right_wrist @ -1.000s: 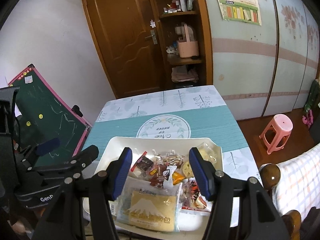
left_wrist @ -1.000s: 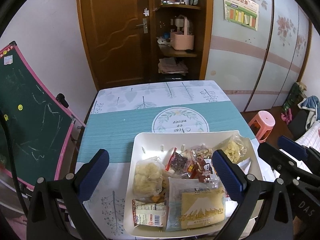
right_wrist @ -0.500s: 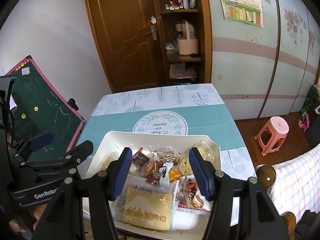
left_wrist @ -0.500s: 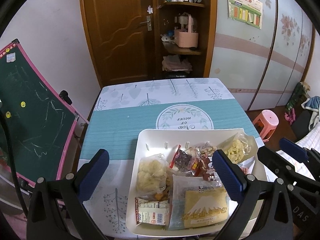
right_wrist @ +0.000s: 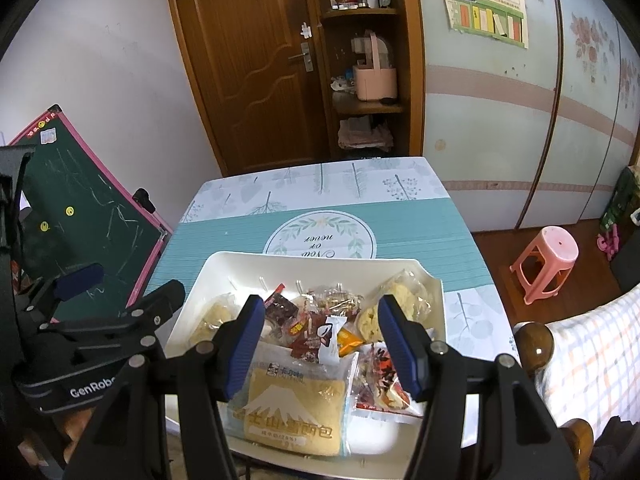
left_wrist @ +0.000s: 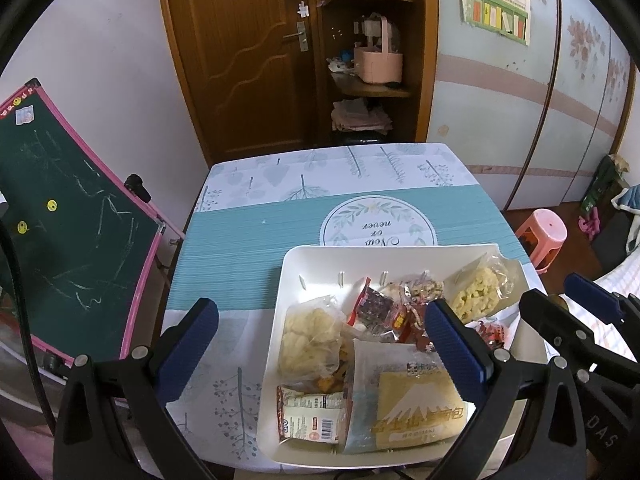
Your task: Organize snacks
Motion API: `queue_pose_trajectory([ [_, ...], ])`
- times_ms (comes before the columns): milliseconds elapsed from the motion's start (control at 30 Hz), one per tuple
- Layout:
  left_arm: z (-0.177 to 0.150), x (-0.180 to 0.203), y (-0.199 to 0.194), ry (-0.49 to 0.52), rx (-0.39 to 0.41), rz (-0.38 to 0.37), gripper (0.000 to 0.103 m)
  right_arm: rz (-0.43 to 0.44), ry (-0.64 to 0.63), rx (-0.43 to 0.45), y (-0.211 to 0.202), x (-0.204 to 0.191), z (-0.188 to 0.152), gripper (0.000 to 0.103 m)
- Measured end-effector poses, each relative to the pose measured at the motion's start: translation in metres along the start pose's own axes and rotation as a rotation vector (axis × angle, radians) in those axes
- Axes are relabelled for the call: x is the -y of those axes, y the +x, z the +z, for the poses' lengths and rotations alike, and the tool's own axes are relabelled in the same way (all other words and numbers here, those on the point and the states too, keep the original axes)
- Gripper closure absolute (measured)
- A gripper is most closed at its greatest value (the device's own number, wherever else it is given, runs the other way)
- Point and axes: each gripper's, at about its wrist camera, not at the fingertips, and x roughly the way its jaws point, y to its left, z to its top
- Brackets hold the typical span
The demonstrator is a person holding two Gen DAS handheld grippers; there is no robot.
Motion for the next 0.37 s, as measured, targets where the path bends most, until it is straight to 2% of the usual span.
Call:
queue_pose_trajectory([
  [367,-0.0041,0.0016,0.0081,0.007,-0.036,0.001,0.001,0.004,0.004,-0.01,0.003,-0.0016,-0.0041,0.043],
])
